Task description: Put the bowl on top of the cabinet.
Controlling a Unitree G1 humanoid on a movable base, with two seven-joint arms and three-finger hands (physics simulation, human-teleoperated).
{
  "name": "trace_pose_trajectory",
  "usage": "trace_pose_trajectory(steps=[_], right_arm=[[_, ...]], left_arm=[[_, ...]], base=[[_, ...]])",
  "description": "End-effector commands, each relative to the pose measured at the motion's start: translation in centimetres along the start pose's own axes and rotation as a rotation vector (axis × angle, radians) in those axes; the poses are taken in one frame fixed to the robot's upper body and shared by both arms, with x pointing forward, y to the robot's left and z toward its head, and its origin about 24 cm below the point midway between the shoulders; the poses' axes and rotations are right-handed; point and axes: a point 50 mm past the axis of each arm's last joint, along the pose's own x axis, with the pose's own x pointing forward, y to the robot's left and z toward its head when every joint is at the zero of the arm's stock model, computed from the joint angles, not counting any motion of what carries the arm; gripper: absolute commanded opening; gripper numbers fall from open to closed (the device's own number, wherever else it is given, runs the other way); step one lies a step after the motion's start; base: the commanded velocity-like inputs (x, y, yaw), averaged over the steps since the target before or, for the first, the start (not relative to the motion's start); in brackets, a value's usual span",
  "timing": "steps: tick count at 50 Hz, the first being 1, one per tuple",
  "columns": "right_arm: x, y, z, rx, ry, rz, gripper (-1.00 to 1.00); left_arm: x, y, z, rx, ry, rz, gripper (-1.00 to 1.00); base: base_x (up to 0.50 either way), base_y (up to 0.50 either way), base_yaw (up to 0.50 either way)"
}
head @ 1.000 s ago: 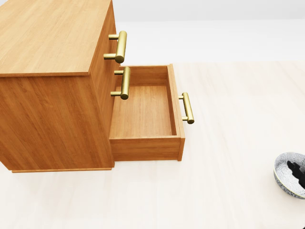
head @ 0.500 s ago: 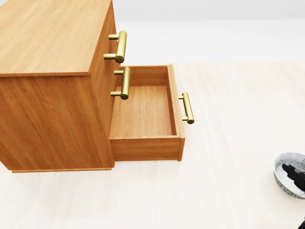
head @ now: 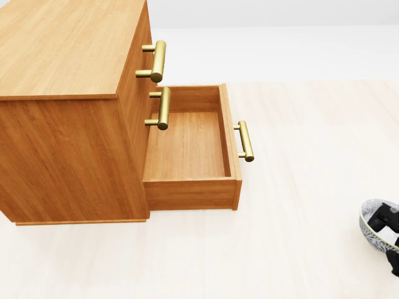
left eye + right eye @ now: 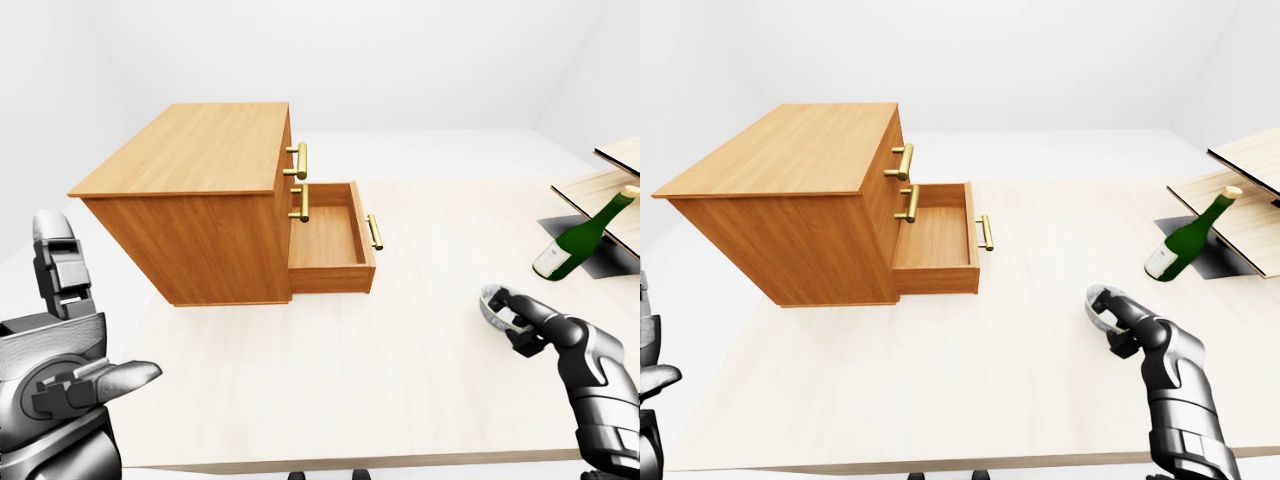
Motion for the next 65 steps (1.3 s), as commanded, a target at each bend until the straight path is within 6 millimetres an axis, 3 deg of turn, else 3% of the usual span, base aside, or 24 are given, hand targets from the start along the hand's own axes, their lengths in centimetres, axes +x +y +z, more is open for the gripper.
trace_pose_trajectory(steps=[1, 13, 21, 26, 35, 38, 44, 54, 65], right_arm=[[0.6, 4.7, -0.9, 0.057, 0.004, 0.173, -1.00], [-1.0, 3.1, -0.3, -0.016, -0.024, 0.088, -1.00], [-8.6, -4.7, 4.4, -0.344, -0.037, -0.431, -1.00], [-11.5, -6.0, 5.7, -0.389, 0.006, -0.616, -1.00], [-13.2, -5.8, 7.7, -0.397, -0.008, -0.727, -1.00], [-13.4, -4.6, 9.5, -0.394, -0.072, -0.732, -1.00], [-13.6, -4.1, 11.7, -0.409, -0.125, -0.755, -1.00], [-14.6, -6.4, 17.2, -0.466, -0.213, -0.878, -1.00], [-16.4, -7.7, 21.1, -0.484, -0.285, -0.978, -1.00]], left_arm=[[0.0, 0.1, -0.3, 0.002, 0.013, 0.001, 1.00], [-0.1, 0.1, -0.1, 0.000, 0.010, -0.003, 1.00], [-0.2, -0.1, 0.2, 0.000, 0.000, -0.008, 1.00], [-0.2, -0.1, 0.5, -0.004, -0.015, -0.006, 1.00], [-0.1, -0.1, 0.6, -0.007, -0.020, -0.006, 1.00], [-0.3, -0.2, 0.5, -0.003, -0.011, -0.014, 1.00], [-0.3, -0.2, 0.6, -0.005, -0.017, -0.011, 1.00], [-0.5, -0.3, 0.3, -0.003, 0.000, -0.020, 1.00], [-0.4, -0.2, 0.4, -0.002, -0.008, -0.015, 1.00]], base=[[0.00, 0.00, 0.00], [0.00, 0.00, 0.00], [0.00, 0.00, 0.00], [0.00, 0.00, 0.00], [0.00, 0.00, 0.00], [0.00, 0.00, 0.00], [0.00, 0.00, 0.00], [0.00, 0.00, 0.00], [0.00, 0.00, 0.00]])
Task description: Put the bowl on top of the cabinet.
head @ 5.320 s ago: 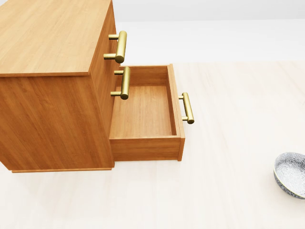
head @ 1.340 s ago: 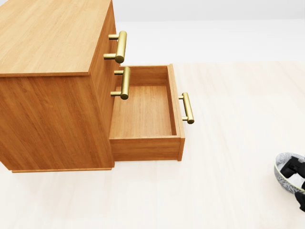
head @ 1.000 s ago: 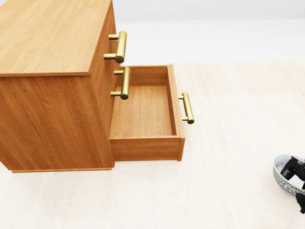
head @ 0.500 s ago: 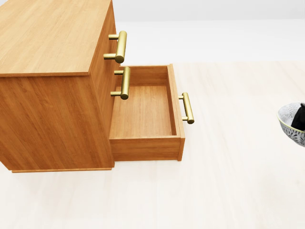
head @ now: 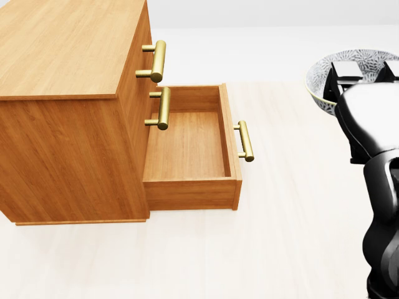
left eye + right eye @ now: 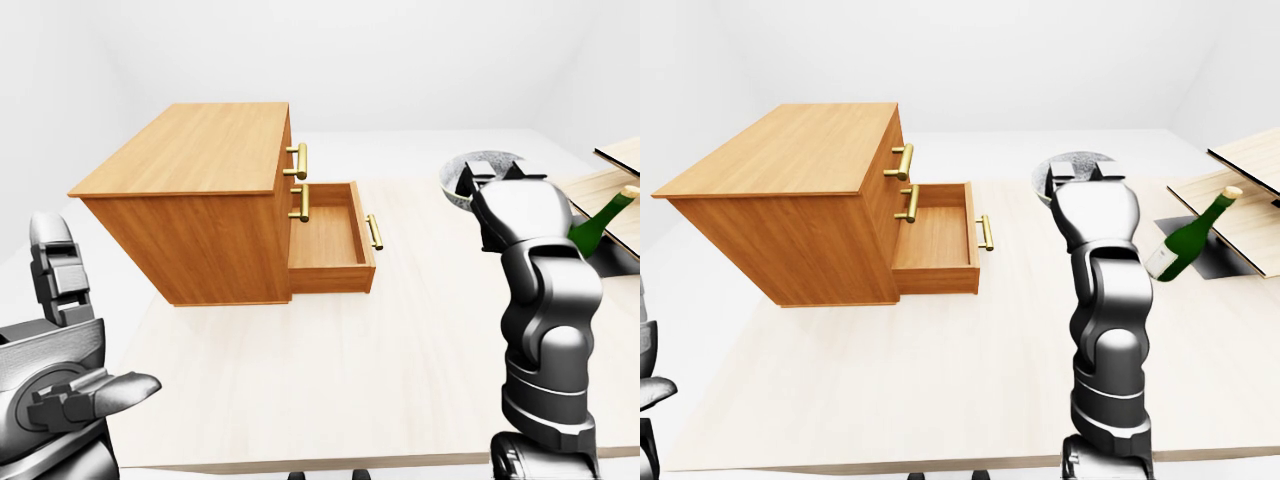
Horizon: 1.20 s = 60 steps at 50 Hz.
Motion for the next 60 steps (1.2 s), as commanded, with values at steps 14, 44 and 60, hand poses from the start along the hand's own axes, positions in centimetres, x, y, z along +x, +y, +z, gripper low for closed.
trace_pose_trajectory(steps=[14, 44, 60], right_arm=[[1.3, -4.6, 5.0, -0.017, -0.073, -0.160, -1.00], [6.1, -9.1, 8.4, -0.028, -0.186, -0.151, -1.00], [10.3, -10.5, 13.5, -0.007, -0.344, 0.073, -1.00]], left_arm=[[0.1, 0.1, 0.2, -0.002, -0.008, 0.004, 1.00], [0.3, 0.3, 0.6, -0.008, -0.028, 0.013, 1.00], [0.3, 0.4, 0.8, -0.014, -0.032, 0.014, 1.00]], base=[[0.00, 0.00, 0.00], [0.00, 0.00, 0.00], [0.00, 0.00, 0.00]])
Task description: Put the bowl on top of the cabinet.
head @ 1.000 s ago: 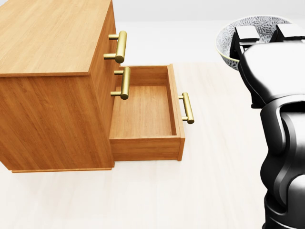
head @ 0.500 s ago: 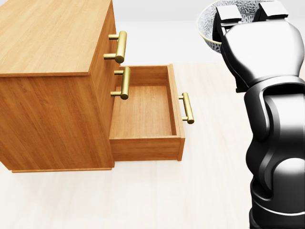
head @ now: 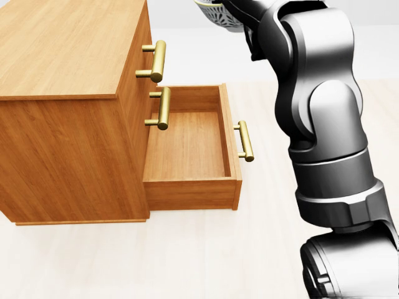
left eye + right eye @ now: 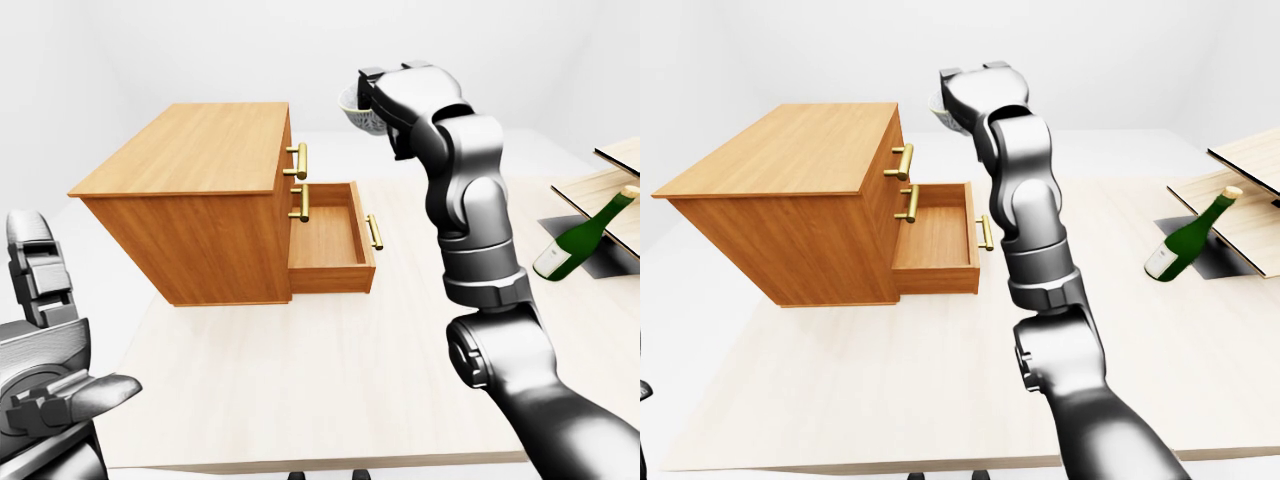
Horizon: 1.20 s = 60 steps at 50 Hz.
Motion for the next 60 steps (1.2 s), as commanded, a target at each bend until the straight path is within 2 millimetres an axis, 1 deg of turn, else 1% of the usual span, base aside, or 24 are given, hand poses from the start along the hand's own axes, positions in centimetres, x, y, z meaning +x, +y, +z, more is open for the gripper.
trace_pose_trajectory(steps=[1, 10, 15, 18, 22, 25, 27, 28, 32, 34, 36, 37, 44, 53, 60], right_arm=[[3.1, -1.5, 2.0, -0.039, -0.027, 0.115, -1.00], [4.3, -2.3, 2.8, -0.038, -0.042, 0.182, -1.00], [5.1, -2.6, 3.4, -0.027, -0.052, 0.250, -1.00], [5.3, -2.8, 3.6, -0.028, -0.052, 0.276, -1.00], [5.5, -3.6, 3.9, -0.035, -0.050, 0.291, -1.00], [5.6, -3.9, 4.0, -0.049, -0.050, 0.306, -1.00], [5.6, -4.1, 4.1, -0.059, -0.056, 0.312, -1.00], [5.6, -4.4, 4.5, -0.086, -0.076, 0.313, -1.00], [5.5, -4.8, 5.2, -0.101, -0.110, 0.310, -1.00], [5.4, -5.1, 5.9, -0.107, -0.142, 0.305, -1.00], [5.4, -5.2, 6.3, -0.121, -0.154, 0.308, -1.00], [5.3, -5.3, 6.9, -0.118, -0.194, 0.305, -1.00], [5.0, -5.7, 8.2, -0.172, -0.236, 0.306, -1.00], [4.5, -6.4, 10.2, -0.171, -0.295, 0.284, -1.00], [4.2, -6.8, 11.2, -0.175, -0.321, 0.275, -1.00]], left_arm=[[0.0, 0.0, 0.2, -0.003, -0.007, 0.001, 1.00], [0.0, 0.0, 0.2, -0.004, -0.009, 0.000, 1.00], [0.0, -0.1, 0.3, -0.004, -0.012, -0.001, 1.00], [0.0, -0.1, 0.4, -0.005, -0.015, -0.001, 1.00], [0.0, -0.2, 0.2, -0.004, -0.009, -0.004, 1.00], [0.0, -0.1, 0.3, -0.006, -0.010, -0.003, 1.00], [0.0, -0.1, 0.2, -0.005, -0.008, -0.002, 1.00], [0.0, -0.1, 0.2, -0.004, -0.007, -0.002, 1.00], [0.1, -0.1, 0.1, -0.006, -0.007, -0.002, 1.00], [0.1, -0.1, 0.2, -0.005, -0.007, -0.004, 1.00], [0.1, -0.1, 0.1, -0.005, -0.006, -0.005, 1.00], [0.1, -0.2, 0.1, -0.005, -0.006, -0.005, 1.00], [0.1, 0.0, 0.1, -0.005, -0.005, -0.003, 1.00], [0.1, 0.0, 0.0, -0.005, 0.000, -0.003, 1.00], [0.1, 0.0, -0.1, -0.004, 0.001, -0.004, 1.00]], base=[[0.00, 0.00, 0.00], [0.00, 0.00, 0.00], [0.00, 0.00, 0.00], [0.00, 0.00, 0.00], [0.00, 0.00, 0.00], [0.00, 0.00, 0.00], [0.00, 0.00, 0.00], [0.00, 0.00, 0.00], [0.00, 0.00, 0.00], [0.00, 0.00, 0.00], [0.00, 0.00, 0.00], [0.00, 0.00, 0.00], [0.00, 0.00, 0.00], [0.00, 0.00, 0.00], [0.00, 0.00, 0.00]])
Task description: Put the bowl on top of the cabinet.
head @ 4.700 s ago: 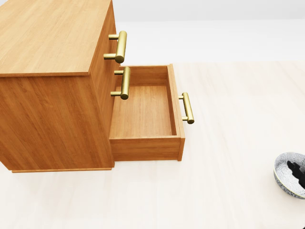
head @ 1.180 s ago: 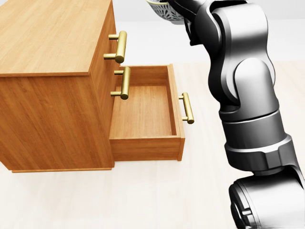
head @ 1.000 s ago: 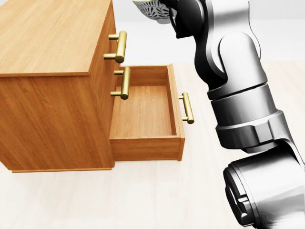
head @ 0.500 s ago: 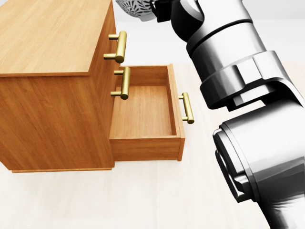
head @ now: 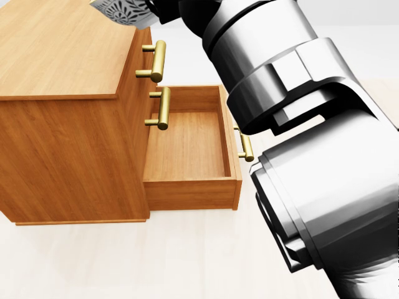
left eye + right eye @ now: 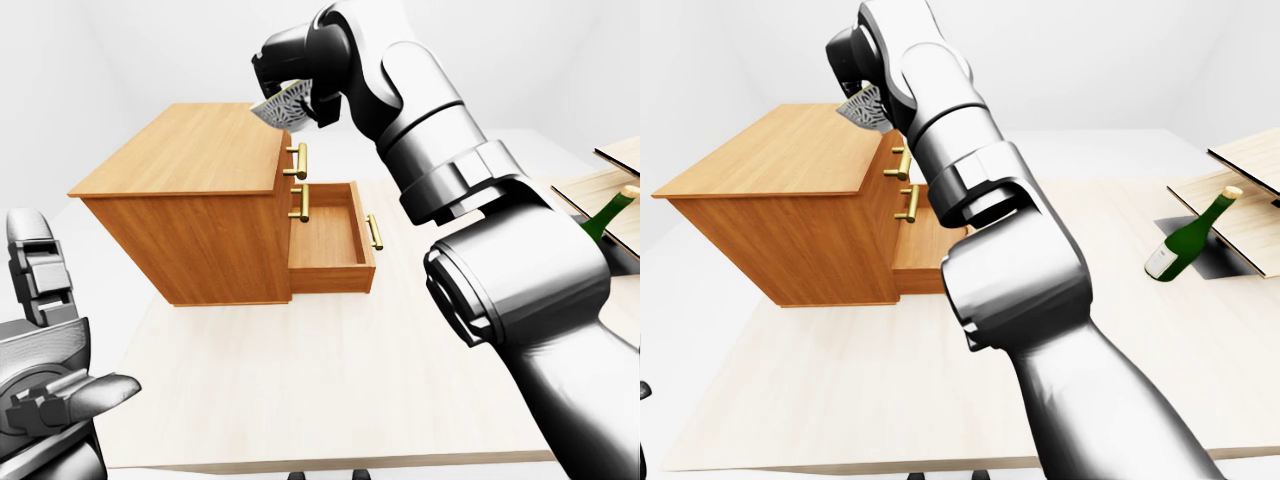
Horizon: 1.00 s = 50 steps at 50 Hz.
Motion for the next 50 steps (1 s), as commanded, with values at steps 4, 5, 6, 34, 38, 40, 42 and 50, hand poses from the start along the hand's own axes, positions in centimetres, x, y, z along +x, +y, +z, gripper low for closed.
trace_pose_trajectory(steps=[4, 5, 6, 34, 38, 40, 42, 50], right_arm=[[-0.3, -1.0, 2.0, -0.093, -0.012, -0.023, -1.00], [-0.3, -1.0, 2.3, -0.092, -0.020, -0.026, -1.00], [-0.3, -1.0, 2.3, -0.094, -0.022, -0.026, -1.00], [-1.1, -2.1, 2.7, 0.131, -0.209, -0.095, -1.00], [-1.5, -2.7, 3.0, 0.174, -0.255, -0.118, -1.00], [-1.7, -2.9, 3.3, 0.203, -0.292, -0.132, -1.00], [-2.0, -3.3, 3.7, 0.239, -0.335, -0.146, -1.00], [-1.7, -2.8, 3.0, 0.243, -0.317, -0.129, -1.00]], left_arm=[[-0.1, 0.0, 0.2, -0.003, -0.005, -0.001, 1.00], [-0.1, -0.1, 0.3, -0.004, -0.006, -0.003, 1.00], [-0.1, -0.1, 0.3, -0.003, -0.007, -0.004, 1.00], [-0.1, -0.1, 0.1, -0.003, -0.001, -0.003, 1.00], [-0.1, -0.1, 0.2, -0.002, -0.004, -0.003, 1.00], [-0.1, -0.1, 0.1, 0.000, -0.002, -0.004, 1.00], [-0.1, -0.1, 0.0, 0.000, 0.001, -0.004, 1.00], [0.0, 0.0, 0.2, -0.004, -0.006, -0.001, 1.00]], base=[[0.00, 0.00, 0.00], [0.00, 0.00, 0.00], [0.00, 0.00, 0.00], [0.00, 0.00, 0.00], [0.00, 0.00, 0.00], [0.00, 0.00, 0.00], [0.00, 0.00, 0.00], [0.00, 0.00, 0.00]])
